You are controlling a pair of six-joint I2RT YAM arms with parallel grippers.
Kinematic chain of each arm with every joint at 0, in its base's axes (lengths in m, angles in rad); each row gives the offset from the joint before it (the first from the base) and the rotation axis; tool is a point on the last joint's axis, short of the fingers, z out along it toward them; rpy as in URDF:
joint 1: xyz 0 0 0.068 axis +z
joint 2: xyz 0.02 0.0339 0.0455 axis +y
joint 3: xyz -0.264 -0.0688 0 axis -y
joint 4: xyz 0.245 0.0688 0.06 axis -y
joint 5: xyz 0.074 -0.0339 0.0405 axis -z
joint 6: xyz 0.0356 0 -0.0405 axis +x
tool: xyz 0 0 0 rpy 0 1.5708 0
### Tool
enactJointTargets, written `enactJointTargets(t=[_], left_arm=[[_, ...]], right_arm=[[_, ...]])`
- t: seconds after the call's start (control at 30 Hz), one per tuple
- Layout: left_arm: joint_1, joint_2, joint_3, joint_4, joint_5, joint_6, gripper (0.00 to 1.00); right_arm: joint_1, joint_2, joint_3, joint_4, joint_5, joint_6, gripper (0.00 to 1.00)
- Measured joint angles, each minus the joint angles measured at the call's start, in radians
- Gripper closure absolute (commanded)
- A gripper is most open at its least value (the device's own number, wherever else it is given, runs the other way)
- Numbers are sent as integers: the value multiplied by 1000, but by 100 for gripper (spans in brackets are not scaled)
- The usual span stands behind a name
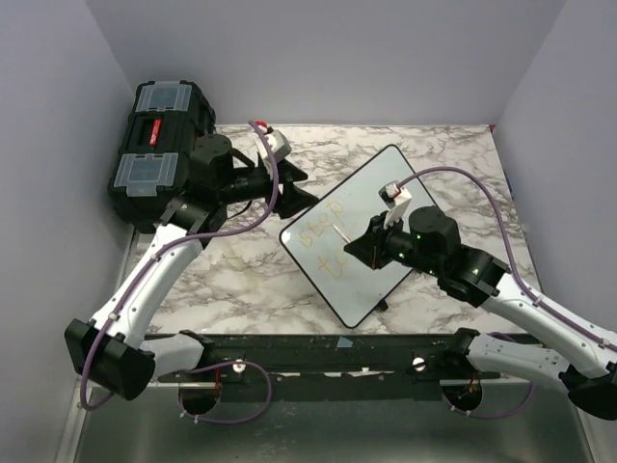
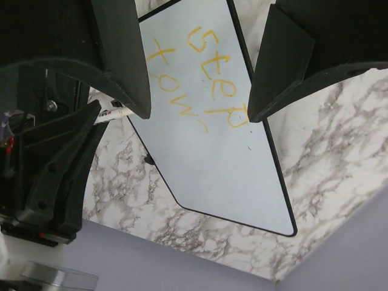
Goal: Write a sentence on the whiteboard
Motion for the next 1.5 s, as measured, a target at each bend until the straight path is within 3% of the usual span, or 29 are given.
enactJointTargets(t=[0.27, 0.6, 0.8, 1.2, 1.3, 1.5], left_arm=[[-3, -115, -87, 12, 94, 188, 31], [-89, -241, -281, 74, 66, 409, 26], [-174, -274, -284, 69, 23, 531, 29], [-258, -216, -267, -37, -87, 628, 36], [-274, -200, -267, -56, -109, 643, 43], [-309, -185, -262, -86, -135, 663, 95]], right_arm=[[0, 19, 95, -14, -156, -34, 100], [0, 114, 191, -97, -218, 0, 99], [0, 152, 207, -106, -257, 32, 99], [-4, 171, 236, -131, -312, 45, 99], [-4, 171, 243, -132, -323, 45, 99], [-4, 179, 244, -137, -333, 45, 99]])
